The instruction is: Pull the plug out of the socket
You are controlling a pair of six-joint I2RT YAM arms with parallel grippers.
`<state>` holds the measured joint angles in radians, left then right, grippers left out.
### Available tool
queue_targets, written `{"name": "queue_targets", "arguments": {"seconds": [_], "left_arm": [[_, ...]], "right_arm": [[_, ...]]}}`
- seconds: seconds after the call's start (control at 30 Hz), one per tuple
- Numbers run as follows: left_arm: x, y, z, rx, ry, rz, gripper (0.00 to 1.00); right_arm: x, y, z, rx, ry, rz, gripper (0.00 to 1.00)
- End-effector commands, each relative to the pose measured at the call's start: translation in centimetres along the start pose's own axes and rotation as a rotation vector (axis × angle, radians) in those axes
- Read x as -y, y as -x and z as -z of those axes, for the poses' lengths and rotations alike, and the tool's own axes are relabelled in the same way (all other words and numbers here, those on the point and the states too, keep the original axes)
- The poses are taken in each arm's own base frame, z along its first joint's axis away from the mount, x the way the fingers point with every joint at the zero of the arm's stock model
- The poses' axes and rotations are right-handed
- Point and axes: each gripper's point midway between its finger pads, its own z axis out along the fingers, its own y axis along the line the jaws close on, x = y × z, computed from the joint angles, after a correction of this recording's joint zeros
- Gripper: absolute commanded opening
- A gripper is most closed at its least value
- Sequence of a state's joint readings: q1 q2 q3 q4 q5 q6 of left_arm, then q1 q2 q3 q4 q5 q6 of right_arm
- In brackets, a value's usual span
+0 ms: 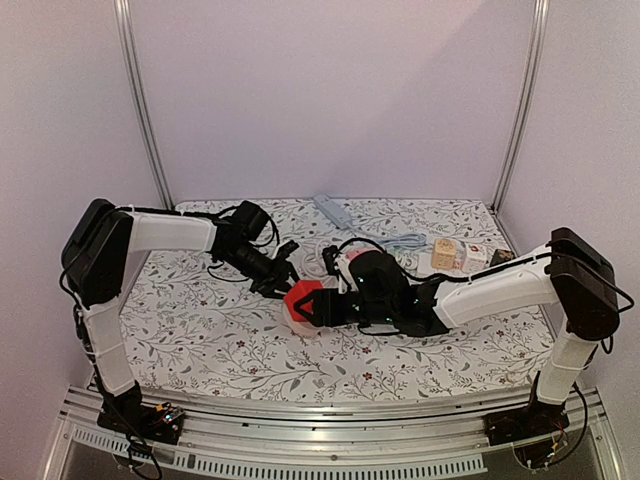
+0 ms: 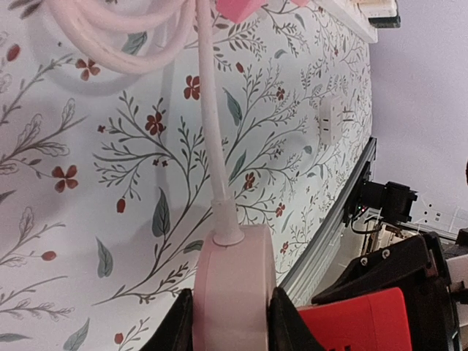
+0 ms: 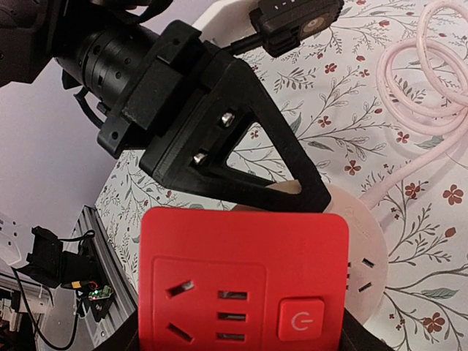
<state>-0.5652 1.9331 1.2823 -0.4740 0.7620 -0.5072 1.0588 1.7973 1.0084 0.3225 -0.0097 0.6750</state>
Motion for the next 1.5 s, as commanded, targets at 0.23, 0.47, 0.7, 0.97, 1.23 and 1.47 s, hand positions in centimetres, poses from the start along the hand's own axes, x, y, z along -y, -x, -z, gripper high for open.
{"name": "queue_targets", "arguments": {"seconds": [0.23, 0.47, 0.7, 0.97, 1.23, 1.47], "left_arm": [[2.7, -2.0, -0.4, -0.091, -0.118, -0.043, 0.25], [1.7, -1.7, -0.4, -0.084, -0.105, -0.015, 0.25], [1.1, -1.4, -0.3, -0.081, -0.1, 0.008, 0.24], [1.1, -1.3, -0.2, -0.077, -0.1, 0.008, 0.24], [1.7, -1.2, 0.2, -0.066, -0.111, -0.019, 0.24], [2.3, -1.2, 0.4, -0.06, -0.121, -0.045, 0.24]], "right_arm": [[2.4, 2.9, 0.1, 0.107, -0.117, 0.042, 0.27], [0.5, 2.9, 1.0, 0.128, -0.202, 0.208, 0.26], [0.0, 2.9, 1.3, 0.117, -0.285, 0.339, 0.25], [0.3, 3.0, 1.6, 0.119, -0.306, 0.36, 0.25], [0.8, 3.2, 1.7, 0.122, -0.297, 0.313, 0.25], [2.2, 3.8, 1.6, 0.131, -0.222, 0.176, 0.24]]}}
